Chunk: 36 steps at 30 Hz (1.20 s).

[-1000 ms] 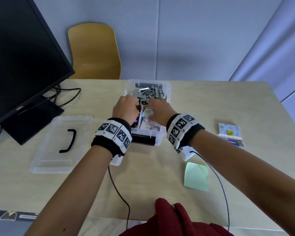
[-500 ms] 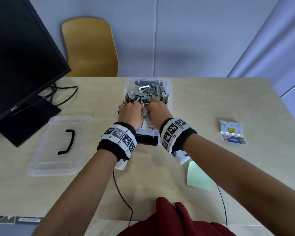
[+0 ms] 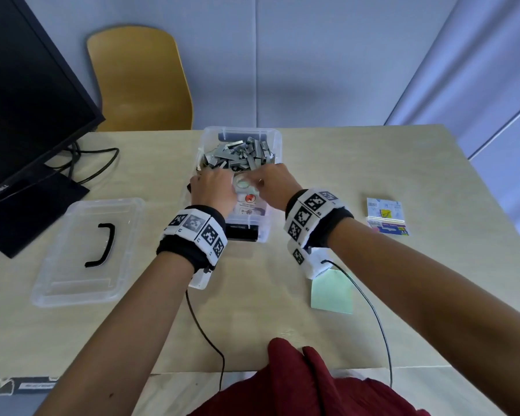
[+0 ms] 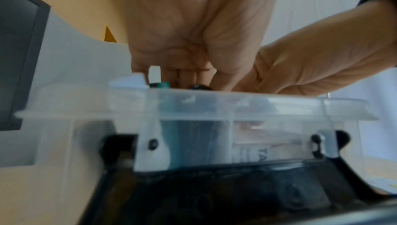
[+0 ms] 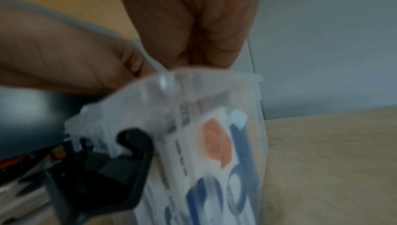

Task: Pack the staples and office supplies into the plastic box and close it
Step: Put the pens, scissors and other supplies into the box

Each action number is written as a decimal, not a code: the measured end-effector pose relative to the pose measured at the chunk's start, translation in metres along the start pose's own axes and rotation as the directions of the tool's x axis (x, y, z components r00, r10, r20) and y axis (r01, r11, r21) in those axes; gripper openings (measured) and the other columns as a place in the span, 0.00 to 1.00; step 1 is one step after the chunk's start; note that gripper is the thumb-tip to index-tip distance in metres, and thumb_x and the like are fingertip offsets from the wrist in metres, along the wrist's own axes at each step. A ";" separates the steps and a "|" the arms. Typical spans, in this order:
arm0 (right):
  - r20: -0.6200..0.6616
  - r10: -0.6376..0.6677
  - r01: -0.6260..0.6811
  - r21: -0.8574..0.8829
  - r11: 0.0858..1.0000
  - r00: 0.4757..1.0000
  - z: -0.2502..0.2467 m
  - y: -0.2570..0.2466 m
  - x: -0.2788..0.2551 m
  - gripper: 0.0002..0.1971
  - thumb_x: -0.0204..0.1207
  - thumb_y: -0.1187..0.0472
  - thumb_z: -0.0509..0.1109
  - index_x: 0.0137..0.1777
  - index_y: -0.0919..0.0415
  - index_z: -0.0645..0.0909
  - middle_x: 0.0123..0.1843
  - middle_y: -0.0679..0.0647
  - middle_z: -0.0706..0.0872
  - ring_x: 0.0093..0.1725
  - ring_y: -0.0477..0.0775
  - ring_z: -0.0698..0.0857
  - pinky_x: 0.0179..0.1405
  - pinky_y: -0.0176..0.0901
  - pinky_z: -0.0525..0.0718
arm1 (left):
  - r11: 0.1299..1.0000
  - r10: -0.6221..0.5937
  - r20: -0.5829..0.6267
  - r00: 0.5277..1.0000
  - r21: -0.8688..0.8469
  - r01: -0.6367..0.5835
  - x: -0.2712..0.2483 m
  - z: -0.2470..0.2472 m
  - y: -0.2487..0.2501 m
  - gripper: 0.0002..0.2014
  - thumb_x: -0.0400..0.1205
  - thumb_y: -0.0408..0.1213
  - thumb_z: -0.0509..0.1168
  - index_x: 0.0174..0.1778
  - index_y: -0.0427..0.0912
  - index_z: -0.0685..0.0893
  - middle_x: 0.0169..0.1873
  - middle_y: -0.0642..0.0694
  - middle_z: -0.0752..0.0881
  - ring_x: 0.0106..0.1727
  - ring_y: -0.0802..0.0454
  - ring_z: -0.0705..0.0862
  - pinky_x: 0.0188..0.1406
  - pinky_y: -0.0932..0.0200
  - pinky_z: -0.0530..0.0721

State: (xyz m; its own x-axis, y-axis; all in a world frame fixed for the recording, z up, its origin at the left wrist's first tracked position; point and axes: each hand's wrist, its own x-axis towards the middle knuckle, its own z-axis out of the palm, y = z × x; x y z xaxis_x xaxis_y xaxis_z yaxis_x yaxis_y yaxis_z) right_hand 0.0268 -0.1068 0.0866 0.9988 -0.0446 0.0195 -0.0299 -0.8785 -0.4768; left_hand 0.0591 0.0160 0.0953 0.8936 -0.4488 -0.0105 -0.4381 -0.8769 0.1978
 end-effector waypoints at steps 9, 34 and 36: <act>-0.177 0.298 -0.253 0.237 0.938 0.938 -0.048 0.086 -0.060 0.19 0.70 0.79 0.55 0.50 0.70 0.86 0.47 0.65 0.88 0.50 0.63 0.85 0.59 0.46 0.78 | 0.910 0.228 -0.078 0.971 -0.338 -0.241 -0.025 0.017 0.098 0.09 0.82 0.28 0.55 0.52 0.34 0.78 0.52 0.38 0.80 0.53 0.40 0.80 0.50 0.49 0.76; 0.035 0.458 -0.426 -0.306 0.851 0.888 -0.003 0.225 -0.136 0.17 0.71 0.55 0.69 0.58 0.61 0.78 0.75 0.55 0.62 0.75 0.62 0.60 0.69 0.60 0.68 | 0.981 -0.126 0.458 0.880 -0.076 0.179 -0.032 0.137 0.128 0.27 0.77 0.46 0.70 0.66 0.36 0.70 0.67 0.40 0.67 0.69 0.42 0.69 0.62 0.48 0.75; 0.094 0.484 -0.450 -0.250 0.858 0.870 -0.006 0.229 -0.135 0.24 0.67 0.55 0.72 0.62 0.59 0.72 0.77 0.53 0.59 0.76 0.63 0.57 0.69 0.62 0.68 | 0.971 -0.141 0.486 0.863 -0.102 0.216 -0.031 0.138 0.130 0.25 0.78 0.44 0.68 0.66 0.35 0.70 0.67 0.39 0.67 0.69 0.41 0.69 0.63 0.48 0.74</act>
State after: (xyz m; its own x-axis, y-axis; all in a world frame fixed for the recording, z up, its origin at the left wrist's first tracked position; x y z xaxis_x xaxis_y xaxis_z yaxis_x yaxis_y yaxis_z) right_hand -0.1148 -0.3046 -0.0198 0.8582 -0.4189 -0.2966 -0.4844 -0.8522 -0.1979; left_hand -0.0393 -0.1075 -0.0141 0.7850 -0.3470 -0.5132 -0.2223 -0.9310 0.2895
